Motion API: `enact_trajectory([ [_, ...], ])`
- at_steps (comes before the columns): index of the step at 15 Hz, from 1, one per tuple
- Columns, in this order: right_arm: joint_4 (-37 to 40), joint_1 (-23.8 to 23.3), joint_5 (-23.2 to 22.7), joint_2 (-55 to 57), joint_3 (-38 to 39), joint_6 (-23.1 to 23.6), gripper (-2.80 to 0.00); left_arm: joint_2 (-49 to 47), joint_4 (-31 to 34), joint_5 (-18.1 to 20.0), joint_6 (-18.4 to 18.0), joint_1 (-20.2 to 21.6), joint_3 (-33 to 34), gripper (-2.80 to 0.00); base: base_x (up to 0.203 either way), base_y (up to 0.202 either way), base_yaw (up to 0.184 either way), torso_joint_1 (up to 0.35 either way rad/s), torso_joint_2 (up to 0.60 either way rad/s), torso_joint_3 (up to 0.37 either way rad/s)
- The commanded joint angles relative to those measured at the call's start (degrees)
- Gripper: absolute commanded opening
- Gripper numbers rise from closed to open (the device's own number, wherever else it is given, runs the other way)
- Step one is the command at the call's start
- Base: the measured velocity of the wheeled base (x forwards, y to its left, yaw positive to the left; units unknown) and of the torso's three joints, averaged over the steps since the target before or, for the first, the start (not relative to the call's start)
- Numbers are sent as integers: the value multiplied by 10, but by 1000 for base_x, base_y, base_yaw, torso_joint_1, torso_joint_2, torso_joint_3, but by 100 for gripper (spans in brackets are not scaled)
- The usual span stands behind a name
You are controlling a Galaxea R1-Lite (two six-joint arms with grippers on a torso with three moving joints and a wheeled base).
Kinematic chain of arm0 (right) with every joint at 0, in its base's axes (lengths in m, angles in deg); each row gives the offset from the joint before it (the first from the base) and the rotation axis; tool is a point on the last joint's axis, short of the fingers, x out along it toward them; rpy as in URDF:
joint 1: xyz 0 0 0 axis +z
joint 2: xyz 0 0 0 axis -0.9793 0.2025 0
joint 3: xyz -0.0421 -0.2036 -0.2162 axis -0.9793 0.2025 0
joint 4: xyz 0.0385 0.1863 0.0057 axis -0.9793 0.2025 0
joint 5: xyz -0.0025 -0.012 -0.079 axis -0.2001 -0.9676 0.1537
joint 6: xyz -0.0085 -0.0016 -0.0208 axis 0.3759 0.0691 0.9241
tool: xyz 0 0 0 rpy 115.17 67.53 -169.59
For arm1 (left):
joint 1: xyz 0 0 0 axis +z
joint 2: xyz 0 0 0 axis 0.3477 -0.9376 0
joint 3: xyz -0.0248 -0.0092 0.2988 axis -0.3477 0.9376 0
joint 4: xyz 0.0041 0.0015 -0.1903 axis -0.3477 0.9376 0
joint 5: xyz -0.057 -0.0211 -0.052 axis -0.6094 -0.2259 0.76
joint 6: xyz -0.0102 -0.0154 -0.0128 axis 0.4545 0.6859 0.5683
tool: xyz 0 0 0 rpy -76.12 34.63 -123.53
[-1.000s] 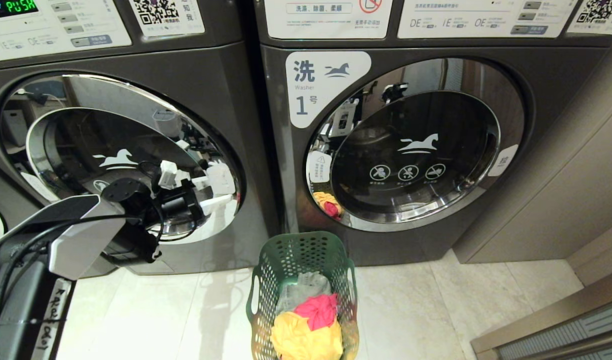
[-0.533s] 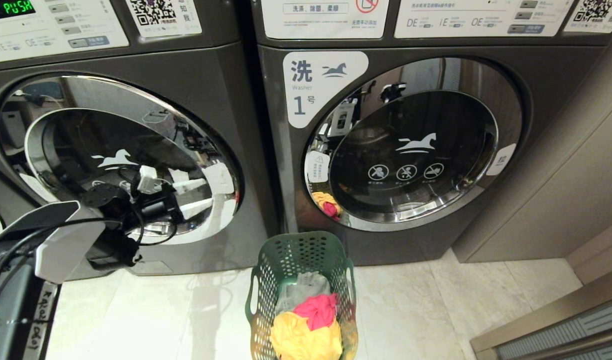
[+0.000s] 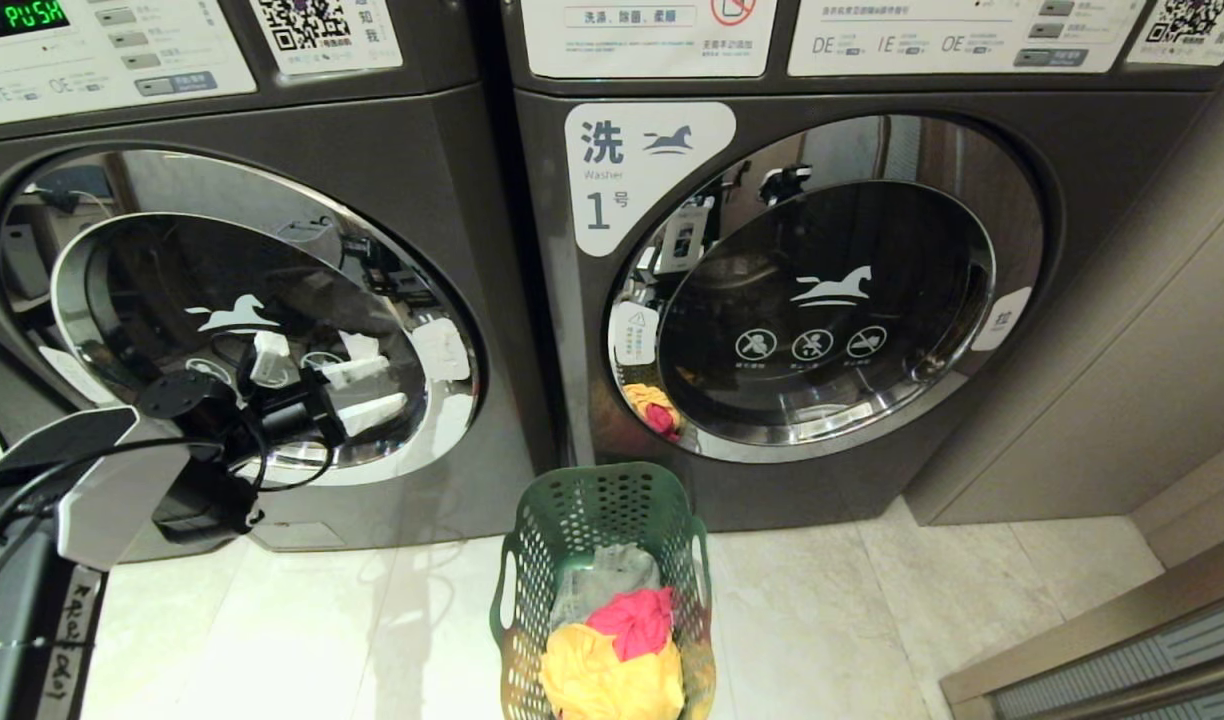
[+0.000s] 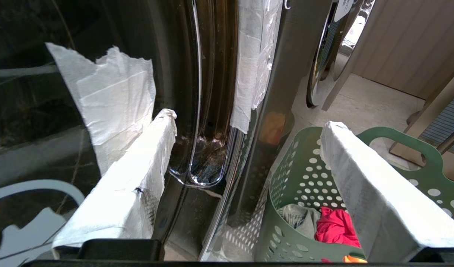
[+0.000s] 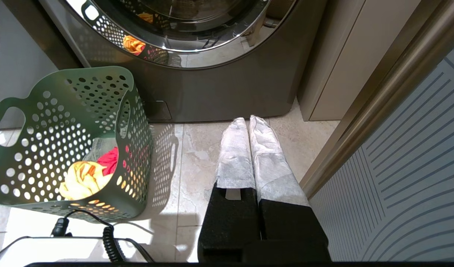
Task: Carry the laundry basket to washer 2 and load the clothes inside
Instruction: Open the lid of the washing machine
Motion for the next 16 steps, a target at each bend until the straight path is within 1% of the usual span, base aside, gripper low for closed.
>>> enact_trajectory([
  [1,0,1,0,0,0,0,-280,36,-5,3,1,1,37,0,0,0,0,0,0,0],
  [3,0,0,0,0,0,0,-280,96,-5,4,1,1,129,0,0,0,0,0,0,0],
  [8,0,0,0,1,0,0,-280,310,-5,6,0,1,416,0,0,0,0,0,0,0],
  [10,0,0,0,1,0,0,-280,364,-5,6,-2,0,493,0,0,0,0,0,0,0],
  [11,0,0,0,1,0,0,-280,367,-5,6,-9,-3,505,0,0,0,0,0,0,0],
  [12,0,0,0,1,0,0,-280,352,-5,5,-20,-7,500,0,0,0,0,0,0,0],
  [13,0,0,0,1,0,0,-280,324,-5,4,-40,-11,489,0,0,0,0,0,0,0],
  [15,0,0,0,0,0,0,-280,272,-5,2,-75,-18,451,0,0,0,0,0,0,0],
  [16,0,0,0,1,0,0,-280,250,-5,-1,-84,-20,419,0,0,0,0,0,0,0],
])
